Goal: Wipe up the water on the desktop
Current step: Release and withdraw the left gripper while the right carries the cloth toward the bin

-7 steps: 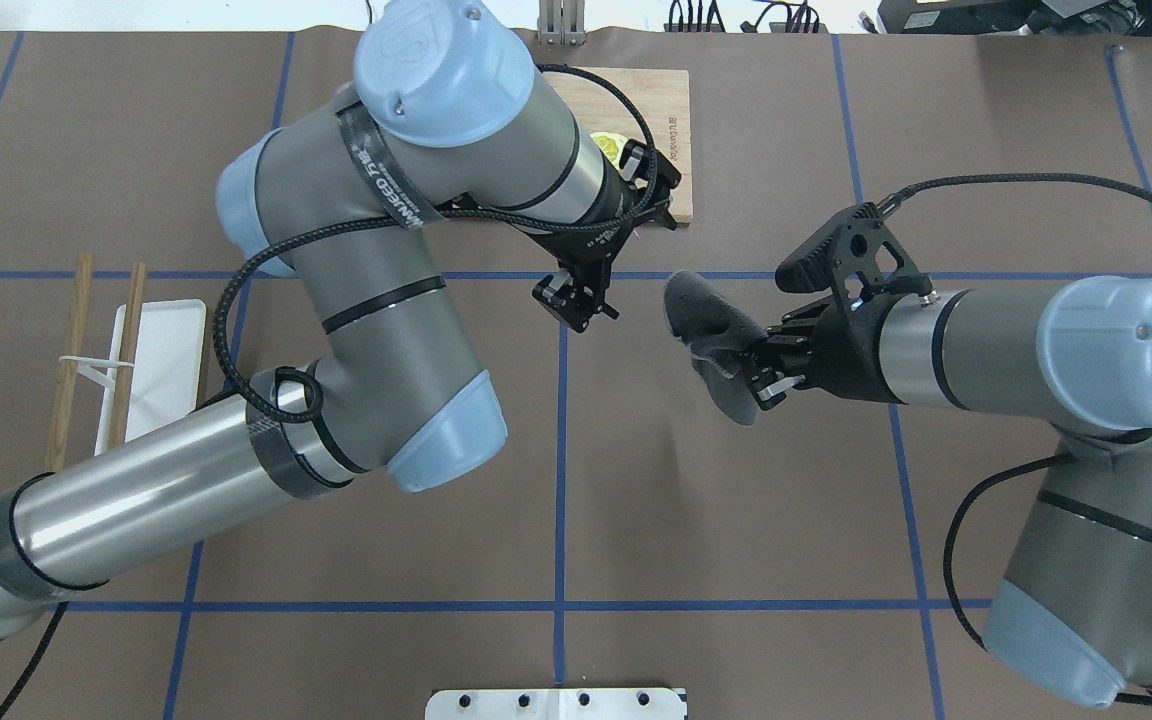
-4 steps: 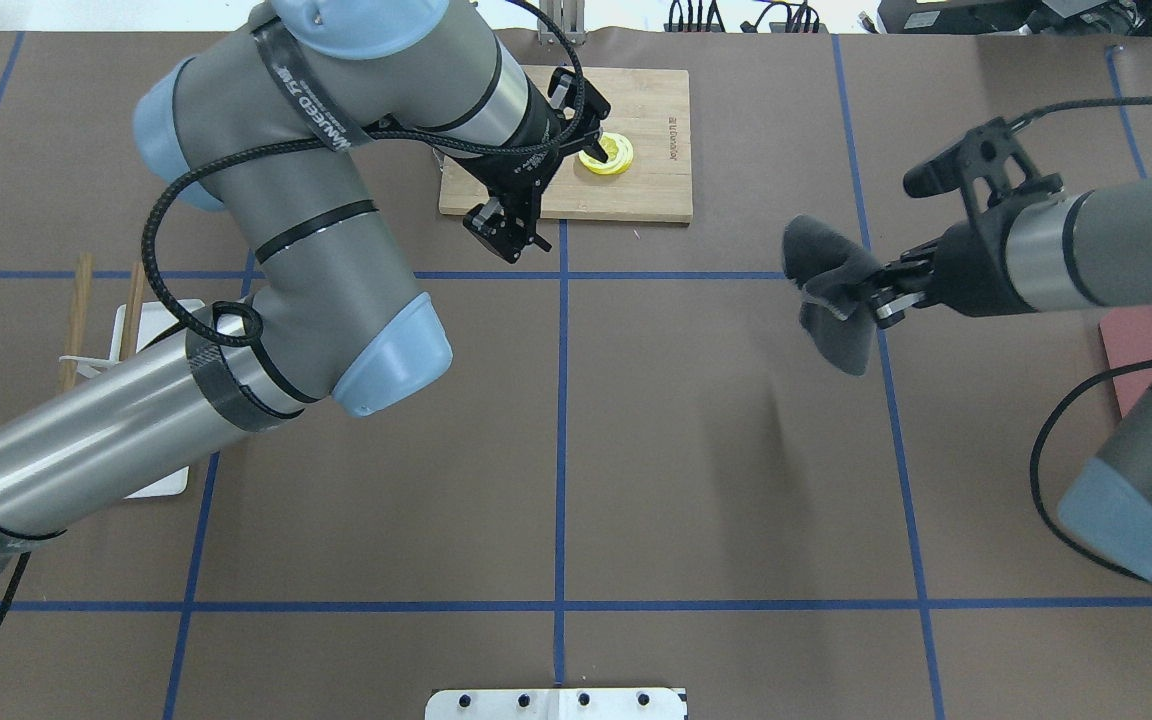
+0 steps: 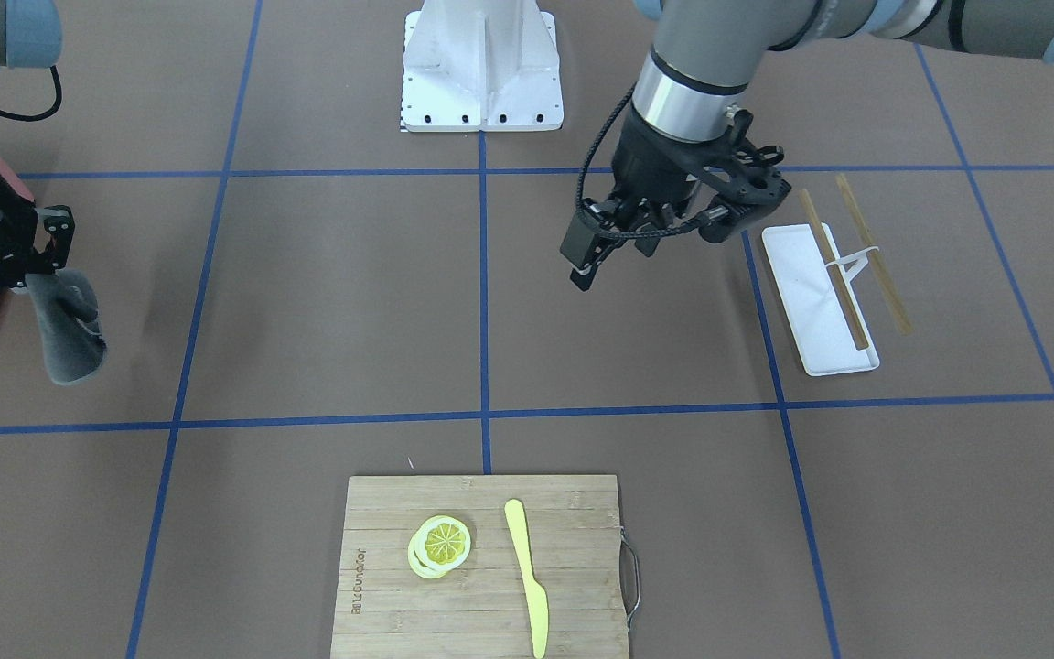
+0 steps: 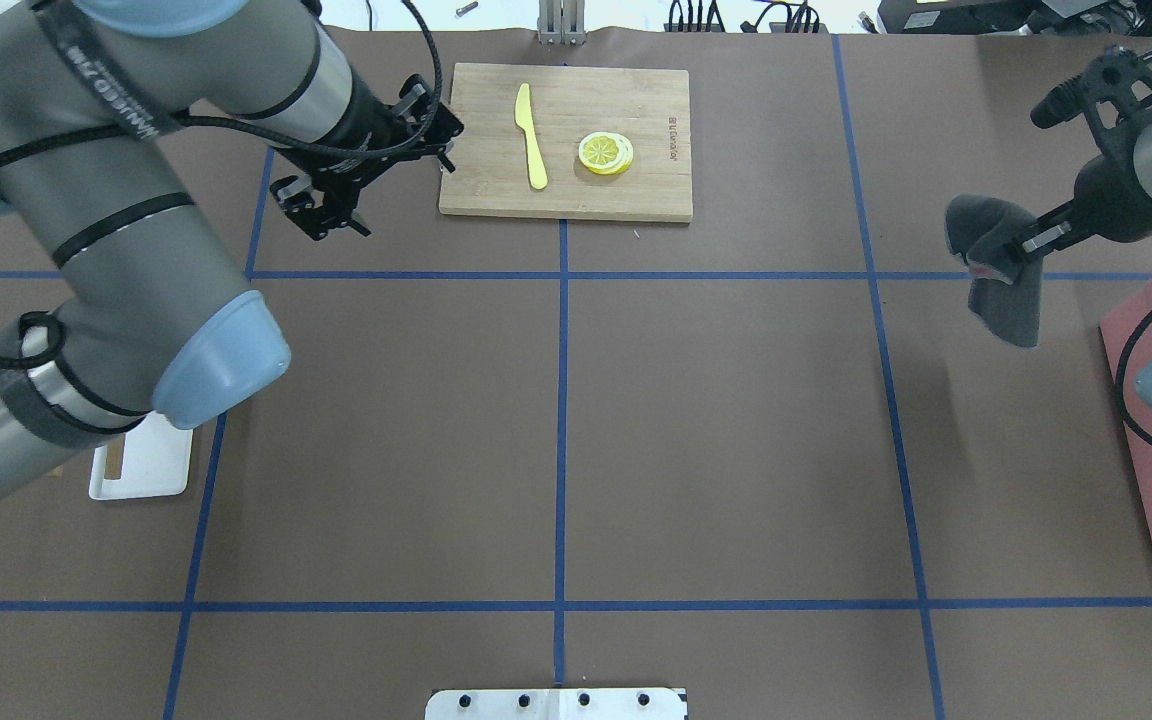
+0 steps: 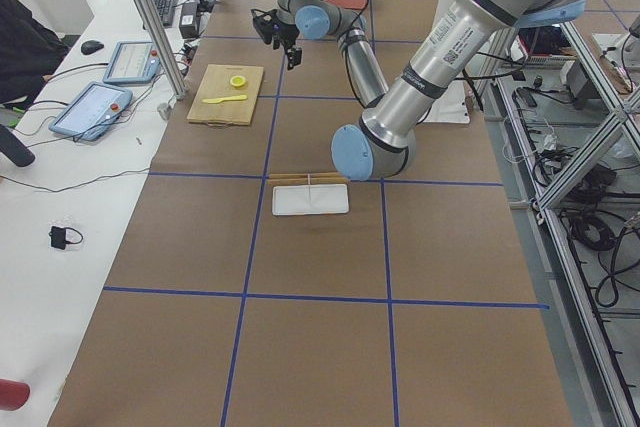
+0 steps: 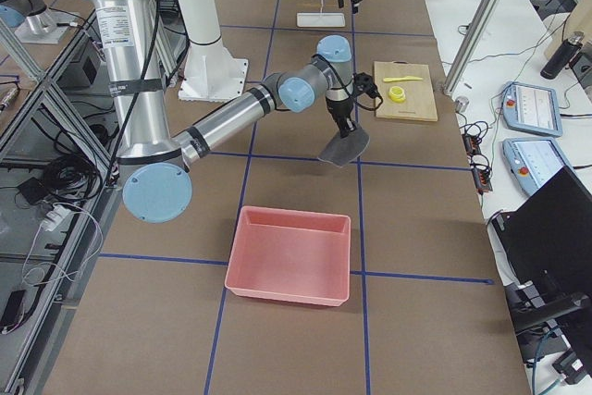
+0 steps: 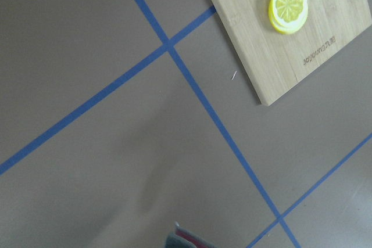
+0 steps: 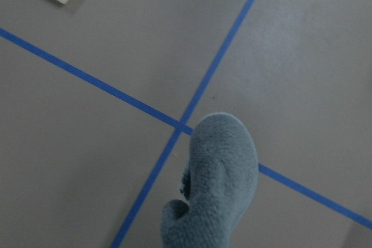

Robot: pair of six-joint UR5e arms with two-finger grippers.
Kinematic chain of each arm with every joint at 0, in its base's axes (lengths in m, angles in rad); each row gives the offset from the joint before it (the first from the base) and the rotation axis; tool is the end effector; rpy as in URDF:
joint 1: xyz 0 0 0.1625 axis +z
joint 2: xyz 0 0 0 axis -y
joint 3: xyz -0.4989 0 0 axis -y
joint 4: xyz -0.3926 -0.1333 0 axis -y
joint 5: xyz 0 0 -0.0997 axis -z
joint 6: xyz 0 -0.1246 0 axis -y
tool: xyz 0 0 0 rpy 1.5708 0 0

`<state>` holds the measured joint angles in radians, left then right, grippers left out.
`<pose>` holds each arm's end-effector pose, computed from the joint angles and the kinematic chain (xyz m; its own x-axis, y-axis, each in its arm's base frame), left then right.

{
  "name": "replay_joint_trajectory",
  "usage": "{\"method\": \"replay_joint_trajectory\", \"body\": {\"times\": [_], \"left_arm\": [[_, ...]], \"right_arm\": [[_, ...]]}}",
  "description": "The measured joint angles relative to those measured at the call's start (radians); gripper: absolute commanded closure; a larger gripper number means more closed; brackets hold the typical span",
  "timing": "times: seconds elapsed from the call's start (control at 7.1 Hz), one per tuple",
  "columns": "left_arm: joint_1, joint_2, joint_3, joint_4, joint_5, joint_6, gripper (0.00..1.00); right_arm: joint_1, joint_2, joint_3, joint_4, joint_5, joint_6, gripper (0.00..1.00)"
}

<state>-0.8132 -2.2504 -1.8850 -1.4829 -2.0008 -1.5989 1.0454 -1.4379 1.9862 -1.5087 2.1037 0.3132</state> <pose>0.4070 -0.5487 0.2129 0.4116 -0.4723 -0.7794 0.4467 0.8500 -0.2792 -0.2125 -0.5061 0.4832 0.6966 -0.4322 0.5726 0.2064 0.8851 0.4170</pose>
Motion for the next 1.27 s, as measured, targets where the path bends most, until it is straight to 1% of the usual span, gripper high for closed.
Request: {"method": "replay_joint_trajectory", "body": {"times": [0.28,0.42,0.56,0.7,0.99,1.27], "left_arm": [[-0.049,0.157,-0.098,0.012,-0.005,0.265,0.02],[-0.068,0.209,-0.125,0.016,-0.006,0.335,0.02],[-0.080,0.236,-0.137,0.017,-0.007,0.369,0.02],[-0.090,0.250,-0.140,0.018,-0.007,0.381,0.02],[-0.119,0.273,-0.135,0.019,-0.007,0.387,0.02],[-0.150,0.292,-0.117,0.017,-0.004,0.391,0.02]], "right_arm": [[0.006,0.010,-0.053,-0.100,0.015,0.023,1.00],[0.004,0.039,-0.068,-0.182,0.031,0.051,1.00],[-0.014,0.073,-0.085,-0.274,0.041,0.070,1.00],[-0.054,0.099,-0.115,-0.334,0.040,0.079,1.00],[-0.130,0.113,-0.178,-0.359,0.003,0.081,1.00],[-0.197,0.114,-0.205,-0.343,-0.033,0.085,1.00]]}}
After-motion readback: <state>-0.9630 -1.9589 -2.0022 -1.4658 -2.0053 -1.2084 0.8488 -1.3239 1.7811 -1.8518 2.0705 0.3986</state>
